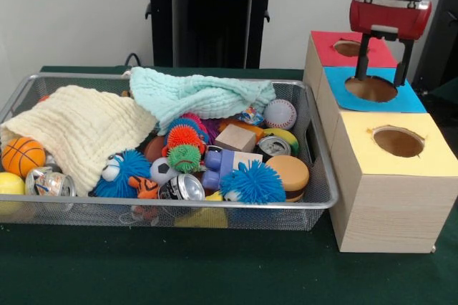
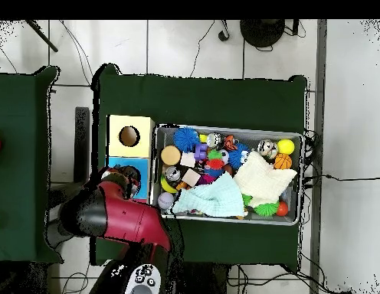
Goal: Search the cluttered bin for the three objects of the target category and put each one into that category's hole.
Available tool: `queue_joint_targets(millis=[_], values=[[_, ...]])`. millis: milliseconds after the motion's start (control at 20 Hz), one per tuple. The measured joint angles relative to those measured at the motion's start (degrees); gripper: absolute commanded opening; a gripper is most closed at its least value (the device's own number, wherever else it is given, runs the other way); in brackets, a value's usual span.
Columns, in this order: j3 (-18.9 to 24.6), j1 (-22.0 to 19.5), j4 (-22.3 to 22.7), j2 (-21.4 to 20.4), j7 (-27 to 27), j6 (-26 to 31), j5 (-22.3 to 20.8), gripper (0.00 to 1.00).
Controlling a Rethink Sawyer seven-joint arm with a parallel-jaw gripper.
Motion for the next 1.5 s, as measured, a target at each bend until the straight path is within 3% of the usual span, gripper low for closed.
queue_joint_targets(millis=[700,1050,1500], values=[[0.03,-4.48,2.45,-5.19,0.00,0.09,-4.78,1.00],[1.05,-11.50,5.75,-9.31,0.00,0.07,-8.20,1.00],[3.20,-19.54,9.73,-11.37,0.00,-0.58,-14.45,1.00]])
